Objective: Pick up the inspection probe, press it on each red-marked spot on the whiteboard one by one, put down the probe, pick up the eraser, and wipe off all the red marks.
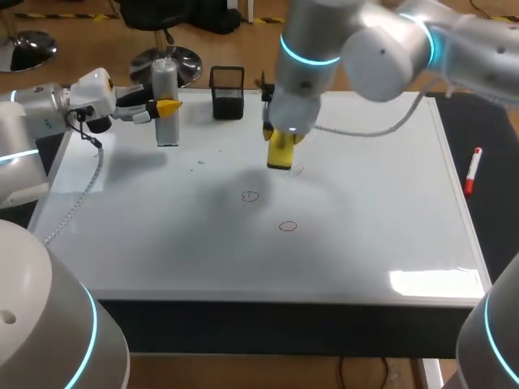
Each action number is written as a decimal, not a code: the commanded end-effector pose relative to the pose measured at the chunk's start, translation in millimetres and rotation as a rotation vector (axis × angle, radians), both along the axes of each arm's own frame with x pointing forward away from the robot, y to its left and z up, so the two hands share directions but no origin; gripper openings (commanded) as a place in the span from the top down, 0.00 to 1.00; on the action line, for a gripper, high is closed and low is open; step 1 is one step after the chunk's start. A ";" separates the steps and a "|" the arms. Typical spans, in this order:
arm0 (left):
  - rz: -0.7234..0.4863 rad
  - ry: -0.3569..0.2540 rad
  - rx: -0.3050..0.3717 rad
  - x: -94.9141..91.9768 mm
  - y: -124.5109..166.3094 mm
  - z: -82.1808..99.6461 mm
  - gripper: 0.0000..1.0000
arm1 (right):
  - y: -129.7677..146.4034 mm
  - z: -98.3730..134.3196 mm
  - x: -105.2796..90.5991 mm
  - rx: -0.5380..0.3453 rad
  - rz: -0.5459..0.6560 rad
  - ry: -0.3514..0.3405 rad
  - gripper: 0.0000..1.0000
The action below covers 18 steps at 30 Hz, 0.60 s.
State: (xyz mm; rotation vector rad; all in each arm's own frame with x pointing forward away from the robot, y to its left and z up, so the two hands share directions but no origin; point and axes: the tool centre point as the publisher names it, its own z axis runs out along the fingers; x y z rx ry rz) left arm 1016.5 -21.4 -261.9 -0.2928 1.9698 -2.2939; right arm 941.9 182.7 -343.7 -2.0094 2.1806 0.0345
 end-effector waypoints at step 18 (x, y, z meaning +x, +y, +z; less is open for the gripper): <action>0.001 0.000 0.000 -0.1 0.1 0.7 1.00 | 84.4 -36.8 -30.0 0.072 0.084 0.104 1.00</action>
